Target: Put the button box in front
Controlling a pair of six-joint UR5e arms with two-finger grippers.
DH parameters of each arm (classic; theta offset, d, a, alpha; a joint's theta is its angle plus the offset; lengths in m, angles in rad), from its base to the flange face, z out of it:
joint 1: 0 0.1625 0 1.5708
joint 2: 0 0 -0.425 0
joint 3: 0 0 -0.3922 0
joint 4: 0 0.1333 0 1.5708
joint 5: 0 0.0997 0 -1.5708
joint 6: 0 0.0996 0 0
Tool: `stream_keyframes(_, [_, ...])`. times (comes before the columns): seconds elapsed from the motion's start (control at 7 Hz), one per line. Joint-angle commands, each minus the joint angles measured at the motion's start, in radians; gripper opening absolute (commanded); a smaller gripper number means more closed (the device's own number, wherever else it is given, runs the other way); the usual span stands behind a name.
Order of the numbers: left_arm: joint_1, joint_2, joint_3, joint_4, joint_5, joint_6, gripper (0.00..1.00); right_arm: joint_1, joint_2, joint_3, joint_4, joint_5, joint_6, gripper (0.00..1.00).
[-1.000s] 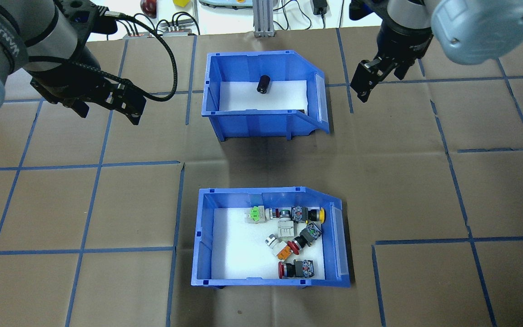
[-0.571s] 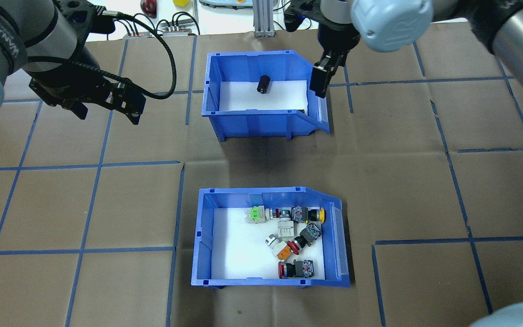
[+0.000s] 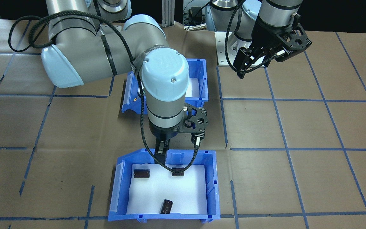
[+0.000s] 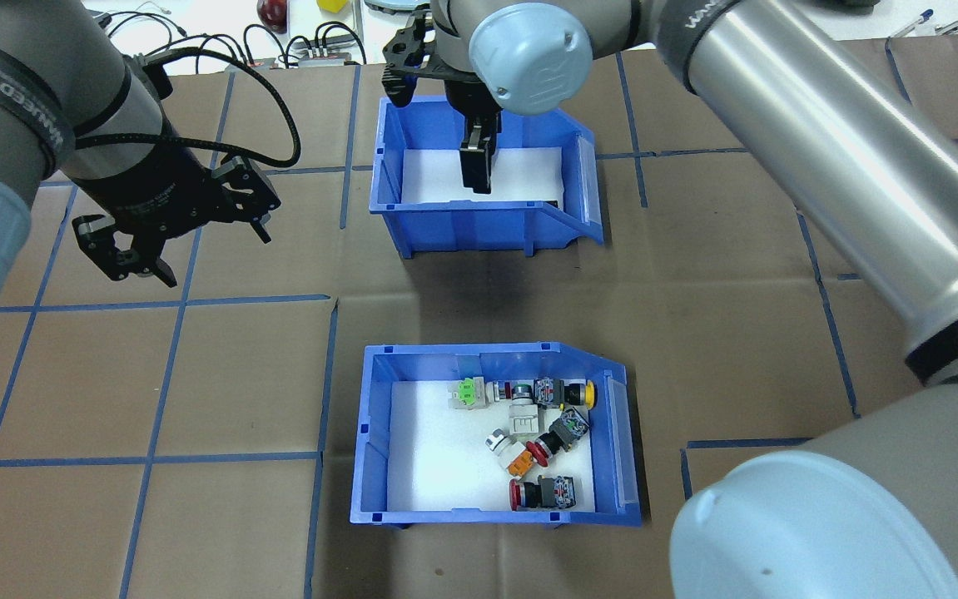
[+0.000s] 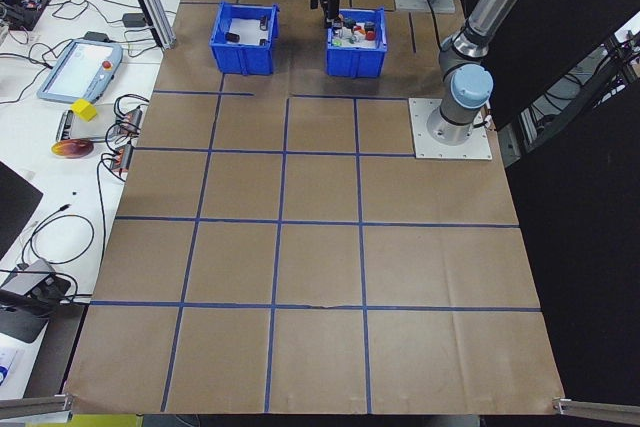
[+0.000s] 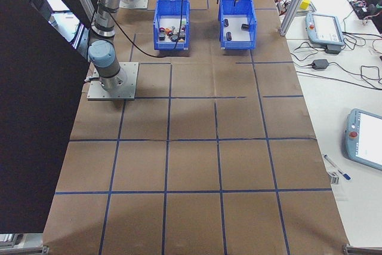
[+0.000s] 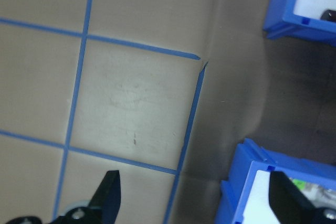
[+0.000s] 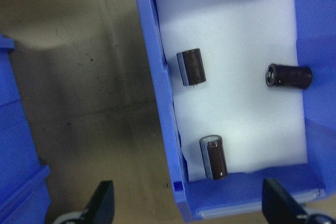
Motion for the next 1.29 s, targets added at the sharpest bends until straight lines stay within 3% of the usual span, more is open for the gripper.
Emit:
stream_keyframes(0.0, [-0.035, 0.12, -0.164, 0.008, -0.004, -0.44, 1.0, 0.043, 0.087, -0.04, -0.012, 0.0, -0.005, 1.0])
stream_keyframes(0.29, [-0.078, 0.245, -0.346, 0.016, -0.08, -0.821, 1.0, 0.043, 0.099, 0.0, -0.042, 0.0, -0.009, 1.0])
stream_keyframes(0.43, [-0.166, 0.241, -0.368, 0.036, -0.081, -0.961, 0.99, 0.043, 0.105, 0.044, -0.1, -0.002, -0.003, 1.0])
stream_keyframes(0.57, [-0.245, 0.226, -0.385, 0.062, -0.078, -1.07, 0.99, 0.043, 0.11, 0.081, -0.21, -0.005, 0.003, 1.0])
stream_keyframes(0.71, [-0.296, 0.197, -0.413, 0.14, -0.079, -1.094, 0.99, 0.043, 0.111, 0.106, -0.226, -0.006, 0.003, 0.98])
stream_keyframes(0.86, [-0.342, 0.155, -0.424, 0.216, -0.079, -1.097, 0.99, 0.043, 0.107, 0.114, -0.225, -0.018, 0.002, 0.8])
stream_keyframes(1.0, [-0.401, 0.108, -0.422, 0.266, -0.07, -1.134, 0.98, 0.043, 0.107, 0.111, -0.226, -0.073, -0.003, 0.51])
stream_keyframes(1.14, [-0.455, 0.054, -0.424, 0.336, -0.073, -1.263, 0.98, 0.043, 0.101, 0.107, -0.225, -0.083, 0.002, 0.26])
